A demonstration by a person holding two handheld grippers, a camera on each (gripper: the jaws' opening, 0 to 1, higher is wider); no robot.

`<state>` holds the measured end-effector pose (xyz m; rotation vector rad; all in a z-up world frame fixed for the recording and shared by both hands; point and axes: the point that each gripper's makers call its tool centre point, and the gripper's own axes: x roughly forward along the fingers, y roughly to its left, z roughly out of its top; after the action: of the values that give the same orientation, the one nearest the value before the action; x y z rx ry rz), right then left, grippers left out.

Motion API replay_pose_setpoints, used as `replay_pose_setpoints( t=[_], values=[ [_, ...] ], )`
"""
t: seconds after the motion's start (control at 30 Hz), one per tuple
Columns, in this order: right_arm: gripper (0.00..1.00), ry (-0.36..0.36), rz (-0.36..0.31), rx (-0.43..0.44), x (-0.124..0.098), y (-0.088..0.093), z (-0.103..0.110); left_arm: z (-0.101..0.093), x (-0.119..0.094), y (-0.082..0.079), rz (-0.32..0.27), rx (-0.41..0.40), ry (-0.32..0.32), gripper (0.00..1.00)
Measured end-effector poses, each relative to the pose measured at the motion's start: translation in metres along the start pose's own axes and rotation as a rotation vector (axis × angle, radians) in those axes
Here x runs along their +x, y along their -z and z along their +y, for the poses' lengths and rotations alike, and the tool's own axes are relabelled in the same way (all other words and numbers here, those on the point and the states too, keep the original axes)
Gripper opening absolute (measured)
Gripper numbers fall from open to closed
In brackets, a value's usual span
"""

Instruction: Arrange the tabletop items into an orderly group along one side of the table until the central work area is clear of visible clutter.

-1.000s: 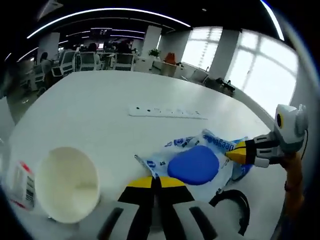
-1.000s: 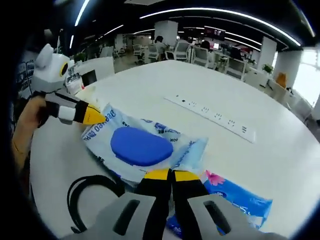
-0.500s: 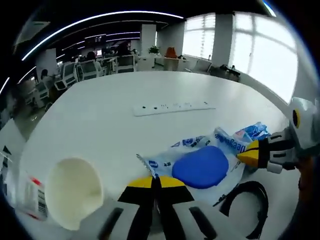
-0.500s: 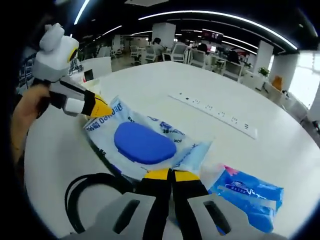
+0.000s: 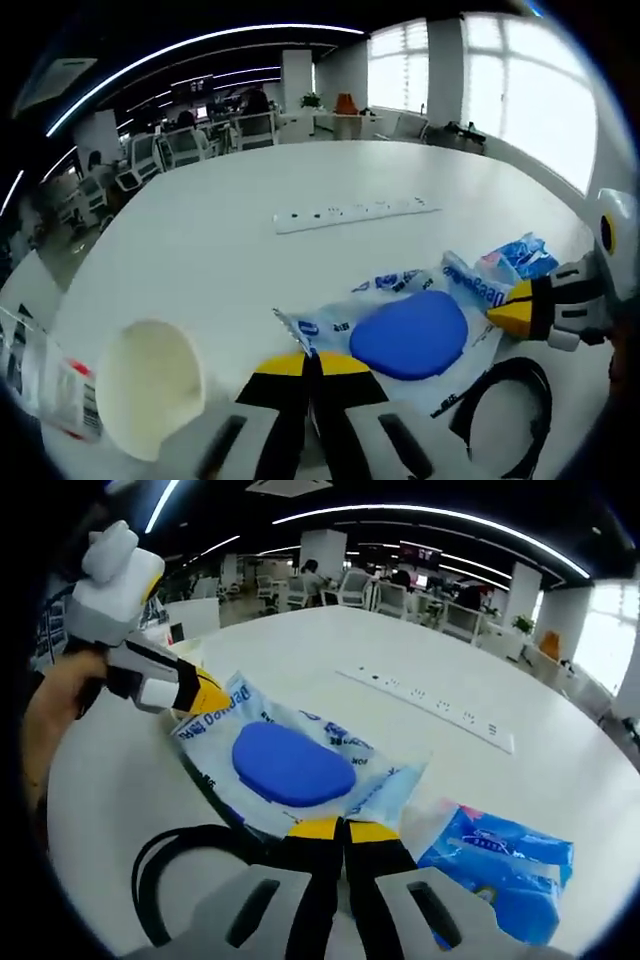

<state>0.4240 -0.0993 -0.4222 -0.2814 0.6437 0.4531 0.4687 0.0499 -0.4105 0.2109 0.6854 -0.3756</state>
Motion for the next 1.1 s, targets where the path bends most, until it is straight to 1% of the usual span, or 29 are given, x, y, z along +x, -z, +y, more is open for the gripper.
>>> replay_pose_setpoints(
  t=[0.1,0.23,0.4,0.5,0.6,0.7,0.83,0.9,1.1],
  values=[
    [0.0,0.001,-0.003,0.01,0.0,0.001,0.0,-0.001,0.0,0.001,0.0,0.036,-0.023,0.0],
    [0.0,0.001,-0.003,0.03,0.0,0.003,0.0,0.001,0.001,0.001,-0.001,0.056,-0.035,0.0],
    [0.0,0.002,0.006,0.053,0.002,0.007,0.002,0.004,0.004,0.003,0.008,0.043,-0.029,0.0],
    [0.0,-0.007,0.014,0.088,0.003,0.012,0.003,0.006,0.007,0.009,0.026,0.056,-0.037,0.0],
    [0.0,-0.014,0.014,0.125,0.004,0.015,0.004,0.009,0.011,0.011,0.037,0.06,-0.042,0.0],
    [0.0,-0.017,0.014,0.139,0.004,0.016,0.005,0.009,0.011,0.012,0.037,0.082,-0.052,0.0],
    [0.0,-0.015,0.015,0.153,0.004,0.017,0.005,0.01,0.012,0.012,0.035,0.089,-0.053,0.03],
    [0.0,-0.022,0.014,0.157,0.004,0.017,0.006,0.012,0.012,0.012,0.027,0.106,-0.058,0.04],
    [0.01,-0.036,0.01,0.189,0.003,0.019,0.006,0.011,0.012,0.014,0.007,0.095,-0.045,0.06]
  ],
)
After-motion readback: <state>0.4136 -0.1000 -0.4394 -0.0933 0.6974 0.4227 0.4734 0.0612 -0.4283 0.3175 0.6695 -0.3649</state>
